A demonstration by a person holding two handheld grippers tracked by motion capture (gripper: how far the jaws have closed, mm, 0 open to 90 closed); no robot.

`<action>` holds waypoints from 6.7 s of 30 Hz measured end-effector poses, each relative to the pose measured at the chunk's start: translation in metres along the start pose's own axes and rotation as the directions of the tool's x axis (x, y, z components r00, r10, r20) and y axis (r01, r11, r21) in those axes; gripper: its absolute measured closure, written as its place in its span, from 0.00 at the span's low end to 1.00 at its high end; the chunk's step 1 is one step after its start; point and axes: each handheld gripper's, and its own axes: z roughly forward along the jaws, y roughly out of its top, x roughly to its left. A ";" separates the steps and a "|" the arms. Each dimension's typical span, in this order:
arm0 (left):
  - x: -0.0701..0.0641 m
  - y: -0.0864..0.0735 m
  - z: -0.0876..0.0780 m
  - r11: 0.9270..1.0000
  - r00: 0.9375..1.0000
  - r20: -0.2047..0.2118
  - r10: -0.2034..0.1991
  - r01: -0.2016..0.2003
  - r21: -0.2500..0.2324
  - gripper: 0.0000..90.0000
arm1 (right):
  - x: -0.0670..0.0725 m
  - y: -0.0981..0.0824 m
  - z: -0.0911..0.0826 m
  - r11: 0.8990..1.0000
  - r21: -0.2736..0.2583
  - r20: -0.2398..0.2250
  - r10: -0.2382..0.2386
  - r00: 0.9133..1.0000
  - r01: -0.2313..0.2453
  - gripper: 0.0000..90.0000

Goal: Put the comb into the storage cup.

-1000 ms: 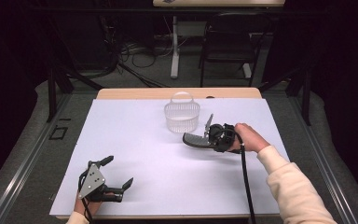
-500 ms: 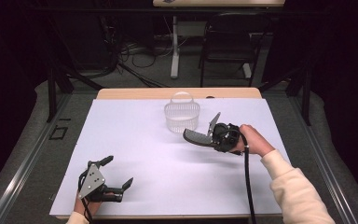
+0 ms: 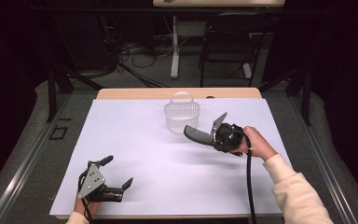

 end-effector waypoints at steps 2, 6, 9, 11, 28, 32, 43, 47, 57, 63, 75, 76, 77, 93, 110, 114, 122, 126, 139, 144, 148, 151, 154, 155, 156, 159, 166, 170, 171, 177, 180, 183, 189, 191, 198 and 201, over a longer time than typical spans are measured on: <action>0.000 0.000 0.000 1.000 1.000 -0.001 0.000 0.000 0.001 0.00 | 0.000 -0.001 -0.002 1.000 -0.023 0.000 0.000 1.000 0.000 0.81; 0.000 0.000 0.001 1.000 1.000 -0.003 0.002 -0.002 0.002 0.00 | 0.002 -0.004 -0.004 0.999 -0.047 -0.004 0.026 1.000 -0.026 0.81; 0.000 0.000 0.000 1.000 1.000 -0.006 -0.003 0.003 0.000 0.00 | 0.004 -0.007 -0.005 0.997 -0.064 0.000 0.039 0.999 -0.039 0.81; 0.000 0.000 0.000 1.000 1.000 -0.006 -0.005 0.005 0.000 0.00 | 0.005 -0.007 -0.008 0.997 -0.068 0.008 0.043 0.999 -0.042 0.81; 0.000 0.000 -0.001 1.000 1.000 -0.013 -0.004 0.004 -0.005 0.00 | 0.012 -0.014 -0.014 0.977 -0.197 0.039 0.096 0.995 -0.087 0.81; 0.000 0.000 -0.001 1.000 1.000 -0.014 -0.005 0.004 -0.004 0.00 | 0.013 -0.018 -0.017 0.967 -0.236 0.045 0.114 0.992 -0.101 0.81; 0.001 -0.001 0.000 1.000 1.000 -0.010 -0.009 0.009 0.000 0.00 | 0.014 -0.028 -0.019 0.932 -0.331 0.061 0.180 0.982 -0.150 0.81; 0.001 -0.001 0.002 1.000 1.000 -0.006 -0.011 0.011 0.002 0.00 | 0.015 -0.028 -0.017 0.921 -0.354 0.063 0.195 0.979 -0.161 0.81; 0.001 -0.001 0.004 1.000 1.000 -0.006 -0.009 0.009 0.002 0.00 | 0.020 -0.026 -0.016 0.900 -0.406 0.087 0.215 0.973 -0.162 0.81; 0.002 -0.001 0.005 1.000 1.000 -0.004 -0.007 0.007 0.004 0.00 | 0.022 -0.024 -0.016 0.890 -0.424 0.097 0.227 0.969 -0.167 0.81; 0.002 -0.001 0.005 1.000 1.000 -0.004 -0.007 0.007 0.004 0.00 | 0.019 -0.022 -0.020 0.875 -0.449 0.127 0.266 0.956 -0.183 0.81; 0.002 -0.001 0.005 1.000 1.000 -0.005 -0.006 0.007 0.004 0.00 | 0.019 -0.021 -0.020 0.874 -0.450 0.133 0.269 0.954 -0.184 0.81; 0.002 -0.001 0.005 1.000 1.000 -0.004 -0.006 0.006 0.004 0.00 | 0.018 -0.021 -0.020 0.872 -0.453 0.135 0.272 0.953 -0.185 0.81; 0.002 0.000 0.006 1.000 1.000 0.003 -0.015 0.015 -0.001 0.00 | 0.012 -0.008 -0.026 0.867 -0.464 0.159 0.284 0.945 -0.183 0.81; 0.002 0.000 0.006 1.000 1.000 0.006 -0.014 0.014 -0.002 0.00 | 0.002 0.009 -0.035 0.871 -0.464 0.192 0.277 0.942 -0.161 0.81; 0.002 0.000 0.006 1.000 1.000 0.005 -0.016 0.016 -0.004 0.00 | 0.000 0.012 -0.037 0.874 -0.459 0.203 0.276 0.939 -0.158 0.81; 0.003 -0.001 0.006 1.000 1.000 0.005 -0.018 0.018 -0.001 0.00 | -0.006 0.016 -0.038 0.881 -0.446 0.212 0.274 0.938 -0.157 0.81; 0.003 -0.001 0.006 1.000 1.000 0.006 -0.017 0.017 0.001 0.00 | -0.010 0.018 -0.039 0.882 -0.444 0.216 0.275 0.937 -0.156 0.81; 0.003 -0.001 0.006 1.000 1.000 0.004 -0.016 0.016 -0.001 0.00 | -0.017 0.025 -0.040 0.887 -0.437 0.232 0.272 0.934 -0.150 0.81; 0.003 -0.001 0.006 1.000 1.000 0.005 -0.017 0.017 -0.003 0.00 | -0.019 0.030 -0.043 0.889 -0.436 0.241 0.267 0.933 -0.142 0.81; 0.002 -0.001 0.006 1.000 1.000 0.002 -0.017 0.017 -0.002 0.00 | -0.022 0.034 -0.044 0.891 -0.434 0.247 0.264 0.932 -0.137 0.81; 0.003 -0.001 0.006 1.000 1.000 0.001 -0.018 0.018 -0.003 0.00 | -0.024 0.036 -0.045 0.891 -0.434 0.248 0.265 0.932 -0.138 0.81; 0.003 -0.001 0.006 1.000 1.000 0.003 -0.017 0.017 0.000 0.00 | -0.025 0.039 -0.044 0.895 -0.427 0.253 0.258 0.932 -0.132 0.81; 0.003 -0.001 0.006 1.000 1.000 0.003 -0.016 0.016 0.000 0.00 | -0.025 0.040 -0.043 0.896 -0.424 0.253 0.257 0.933 -0.132 0.81; 0.003 -0.001 0.006 1.000 1.000 0.004 -0.017 0.017 -0.001 0.00 | -0.025 0.041 -0.043 0.897 -0.424 0.256 0.254 0.933 -0.128 0.81; 0.003 -0.001 0.006 1.000 1.000 0.002 -0.018 0.018 0.000 0.00 | -0.026 0.043 -0.043 0.899 -0.420 0.259 0.252 0.932 -0.127 0.81; 0.004 -0.001 0.006 1.000 1.000 0.001 -0.023 0.023 -0.004 0.00 | -0.030 0.049 -0.043 0.898 -0.423 0.270 0.254 0.929 -0.122 0.81; 0.003 -0.001 0.006 1.000 1.000 0.004 -0.021 0.021 -0.004 0.00 | -0.032 0.052 -0.044 0.897 -0.424 0.272 0.254 0.928 -0.121 0.81; 0.003 -0.001 0.006 1.000 1.000 0.003 -0.020 0.020 -0.003 0.00 | -0.033 0.053 -0.043 0.895 -0.430 0.273 0.253 0.928 -0.118 0.81; 0.004 -0.001 0.006 1.000 1.000 0.000 -0.023 0.023 -0.006 0.00 | -0.034 0.057 -0.041 0.896 -0.430 0.281 0.248 0.927 -0.110 0.81; 0.004 -0.001 0.005 1.000 1.000 -0.001 -0.026 0.026 -0.007 0.00 | -0.035 0.059 -0.040 0.893 -0.436 0.282 0.253 0.926 -0.111 0.81; 0.003 -0.001 0.006 1.000 1.000 0.000 -0.025 0.025 -0.006 0.00 | -0.036 0.061 -0.038 0.892 -0.438 0.285 0.251 0.925 -0.107 0.81; 0.003 -0.001 0.006 1.000 1.000 0.000 -0.027 0.027 -0.006 0.00 | -0.038 0.066 -0.038 0.891 -0.441 0.291 0.255 0.922 -0.107 0.81; 0.003 0.000 0.006 1.000 1.000 0.001 -0.026 0.026 -0.005 0.00 | -0.040 0.067 -0.037 0.889 -0.445 0.290 0.254 0.922 -0.105 0.81; 0.004 -0.001 0.005 1.000 1.000 -0.003 -0.026 0.026 -0.007 0.00 | -0.042 0.072 -0.036 0.889 -0.447 0.298 0.255 0.920 -0.101 0.81; 0.004 -0.001 0.005 1.000 1.000 -0.002 -0.025 0.025 -0.007 0.00 | -0.043 0.075 -0.036 0.888 -0.448 0.299 0.253 0.920 -0.099 0.81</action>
